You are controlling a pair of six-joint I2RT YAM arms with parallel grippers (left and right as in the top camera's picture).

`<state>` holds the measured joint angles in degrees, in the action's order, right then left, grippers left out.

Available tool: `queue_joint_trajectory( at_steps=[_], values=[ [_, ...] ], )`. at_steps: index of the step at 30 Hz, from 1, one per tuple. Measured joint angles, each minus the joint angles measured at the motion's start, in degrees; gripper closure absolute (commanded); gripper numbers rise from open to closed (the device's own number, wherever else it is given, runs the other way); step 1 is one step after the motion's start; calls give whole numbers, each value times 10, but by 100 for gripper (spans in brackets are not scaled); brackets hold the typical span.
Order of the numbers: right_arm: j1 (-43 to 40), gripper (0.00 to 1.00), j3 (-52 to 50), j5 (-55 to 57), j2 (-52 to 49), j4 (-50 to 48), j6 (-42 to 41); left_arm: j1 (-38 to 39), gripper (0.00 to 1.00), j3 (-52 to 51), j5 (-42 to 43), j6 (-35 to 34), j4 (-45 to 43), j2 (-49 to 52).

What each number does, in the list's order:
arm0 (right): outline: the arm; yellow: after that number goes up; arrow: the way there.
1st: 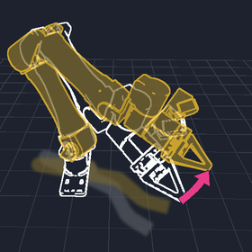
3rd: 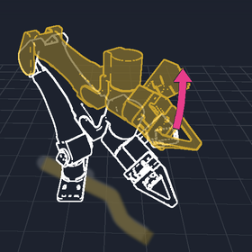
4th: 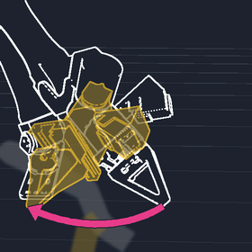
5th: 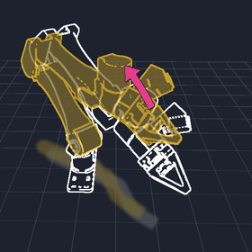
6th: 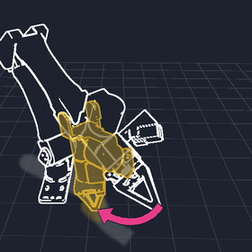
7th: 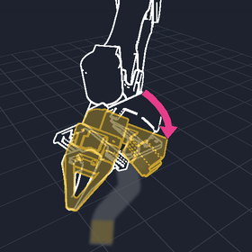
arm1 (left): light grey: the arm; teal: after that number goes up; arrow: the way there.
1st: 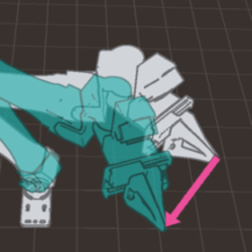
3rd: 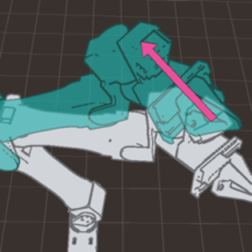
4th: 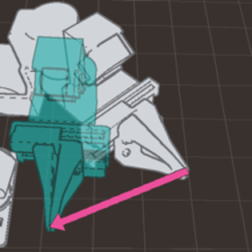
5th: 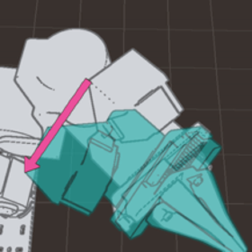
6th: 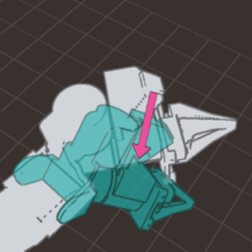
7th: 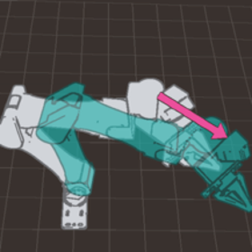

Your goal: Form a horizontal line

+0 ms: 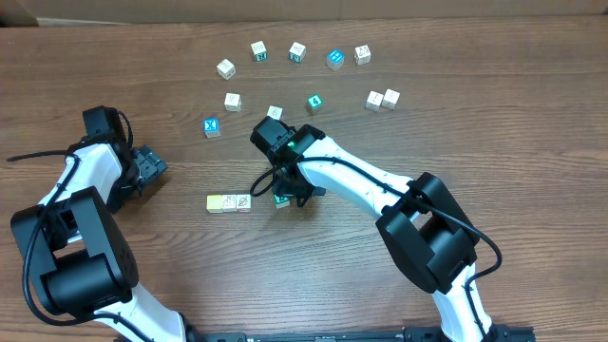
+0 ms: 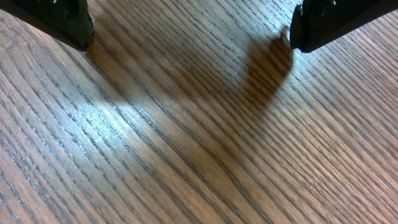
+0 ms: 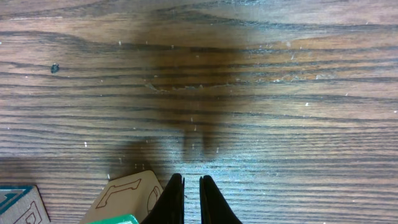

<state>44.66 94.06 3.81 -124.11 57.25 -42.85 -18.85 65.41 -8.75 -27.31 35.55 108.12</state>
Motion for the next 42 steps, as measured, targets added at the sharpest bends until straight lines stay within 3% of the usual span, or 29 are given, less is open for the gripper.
queue_joint_trajectory(
  at_steps=[42],
  values=[
    [0, 89, 0, 17, 0, 17, -4, 0, 0, 0, 0, 0, 0, 0]
  ],
)
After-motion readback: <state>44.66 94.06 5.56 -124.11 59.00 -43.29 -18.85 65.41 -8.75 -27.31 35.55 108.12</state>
